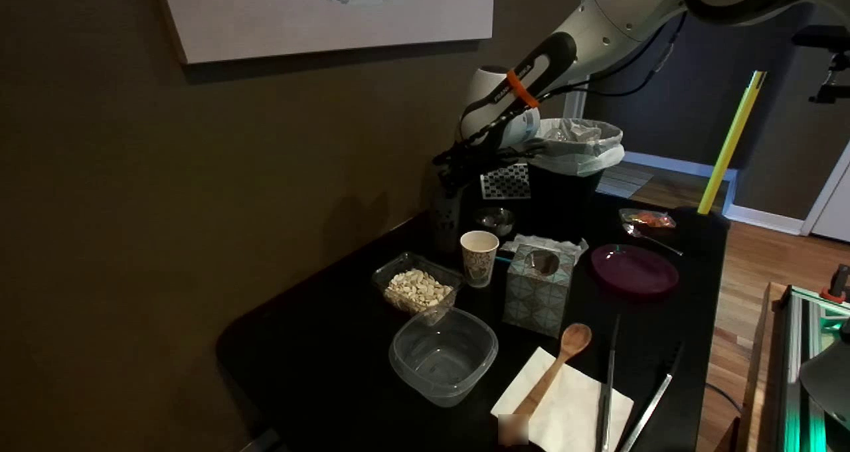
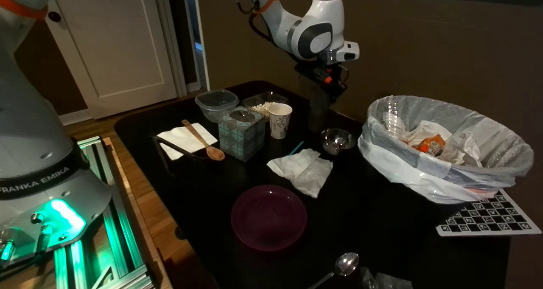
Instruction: Pour the contents of the plastic cup into the paper cup
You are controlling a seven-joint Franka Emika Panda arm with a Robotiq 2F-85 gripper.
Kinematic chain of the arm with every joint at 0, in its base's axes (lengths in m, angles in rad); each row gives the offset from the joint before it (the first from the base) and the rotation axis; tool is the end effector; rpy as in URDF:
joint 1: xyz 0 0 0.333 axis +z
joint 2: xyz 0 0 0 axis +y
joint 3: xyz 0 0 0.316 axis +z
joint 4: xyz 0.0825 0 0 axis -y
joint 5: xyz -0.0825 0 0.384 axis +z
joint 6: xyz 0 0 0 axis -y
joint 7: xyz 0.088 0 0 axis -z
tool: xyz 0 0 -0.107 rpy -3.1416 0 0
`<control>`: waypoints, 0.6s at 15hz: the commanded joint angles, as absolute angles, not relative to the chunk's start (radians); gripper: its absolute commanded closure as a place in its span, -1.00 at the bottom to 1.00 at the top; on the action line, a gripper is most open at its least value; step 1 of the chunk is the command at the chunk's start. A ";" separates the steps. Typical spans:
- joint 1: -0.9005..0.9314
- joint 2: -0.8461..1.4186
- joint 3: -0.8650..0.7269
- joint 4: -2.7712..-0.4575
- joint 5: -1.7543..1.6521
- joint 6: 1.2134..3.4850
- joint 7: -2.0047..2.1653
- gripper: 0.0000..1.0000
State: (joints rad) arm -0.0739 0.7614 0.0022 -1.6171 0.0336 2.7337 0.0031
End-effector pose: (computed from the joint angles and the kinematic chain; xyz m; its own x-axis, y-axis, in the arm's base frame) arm 0.7205 -0.0533 0.2146 0.9322 -0.1021 0.3473 -0.0993 -0.9947 -0.0258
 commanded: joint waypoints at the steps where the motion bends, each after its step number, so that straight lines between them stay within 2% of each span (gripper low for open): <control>1: -0.066 0.796 -0.003 -1.589 0.051 2.763 0.027 1.00; 9: -0.075 0.765 0.017 -1.594 0.069 2.759 0.020 0.97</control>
State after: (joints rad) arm -0.0730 0.7724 0.0030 -1.6002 0.0478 2.7352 0.0195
